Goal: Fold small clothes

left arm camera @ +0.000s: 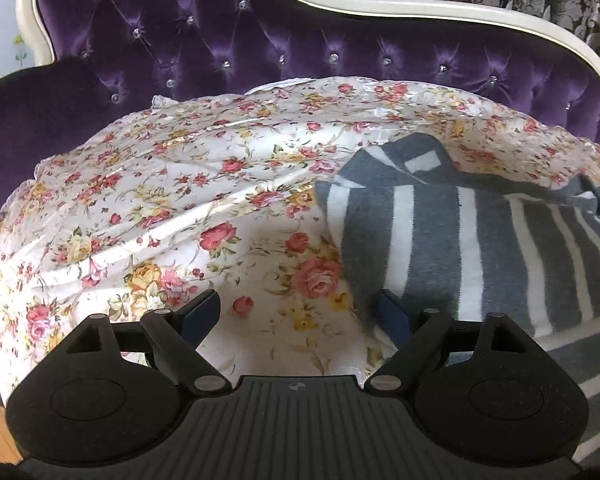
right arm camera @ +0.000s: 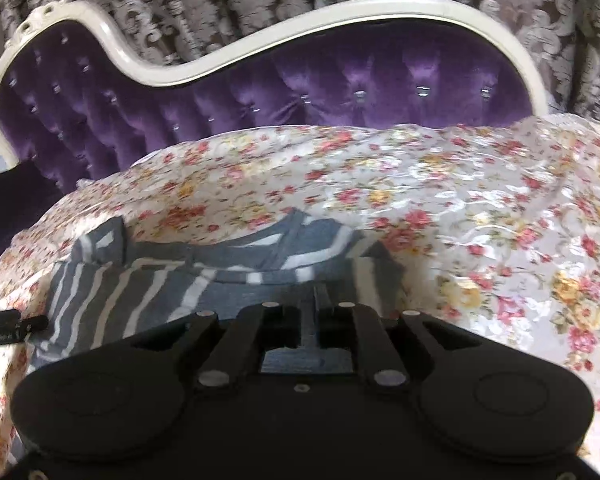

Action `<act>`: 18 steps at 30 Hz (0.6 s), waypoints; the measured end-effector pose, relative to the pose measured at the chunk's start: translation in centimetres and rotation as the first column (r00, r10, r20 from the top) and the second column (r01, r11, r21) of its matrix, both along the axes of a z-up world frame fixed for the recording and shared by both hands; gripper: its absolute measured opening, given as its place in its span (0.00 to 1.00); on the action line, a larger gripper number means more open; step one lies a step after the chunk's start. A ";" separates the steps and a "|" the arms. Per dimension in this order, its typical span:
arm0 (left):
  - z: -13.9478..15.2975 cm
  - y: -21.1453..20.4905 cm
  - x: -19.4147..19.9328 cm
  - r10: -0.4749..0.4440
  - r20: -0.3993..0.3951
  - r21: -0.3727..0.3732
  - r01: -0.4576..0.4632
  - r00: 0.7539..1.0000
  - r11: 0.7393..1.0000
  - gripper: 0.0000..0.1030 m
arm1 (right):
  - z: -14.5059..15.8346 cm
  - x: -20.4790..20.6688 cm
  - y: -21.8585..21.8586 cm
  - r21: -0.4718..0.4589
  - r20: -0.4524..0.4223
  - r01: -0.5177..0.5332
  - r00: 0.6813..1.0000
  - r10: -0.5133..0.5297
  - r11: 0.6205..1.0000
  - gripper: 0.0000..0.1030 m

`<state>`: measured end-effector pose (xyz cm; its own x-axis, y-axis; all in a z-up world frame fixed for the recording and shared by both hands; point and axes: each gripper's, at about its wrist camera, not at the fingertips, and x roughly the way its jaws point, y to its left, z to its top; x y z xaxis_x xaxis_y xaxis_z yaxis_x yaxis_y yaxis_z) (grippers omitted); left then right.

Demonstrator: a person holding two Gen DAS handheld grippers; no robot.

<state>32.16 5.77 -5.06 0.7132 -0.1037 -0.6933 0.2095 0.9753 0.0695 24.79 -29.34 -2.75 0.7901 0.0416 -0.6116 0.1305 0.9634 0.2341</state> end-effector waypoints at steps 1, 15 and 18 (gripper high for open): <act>0.0 0.0 0.0 0.001 -0.003 -0.005 -0.001 1.000 1.000 0.82 | -0.2 0.1 0.3 -0.003 -0.003 -0.015 1.000 0.015 1.000 0.29; 2.1 1.1 -2.1 -0.039 0.054 -0.166 0.048 0.998 0.985 0.85 | -1.4 0.4 0.9 -0.067 -0.077 -0.027 0.997 0.022 0.997 0.46; 1.3 -1.3 -3.0 -0.146 0.050 -0.084 0.150 0.988 0.985 0.85 | -1.5 0.7 0.9 -0.073 -0.085 -0.032 0.996 0.025 0.997 0.46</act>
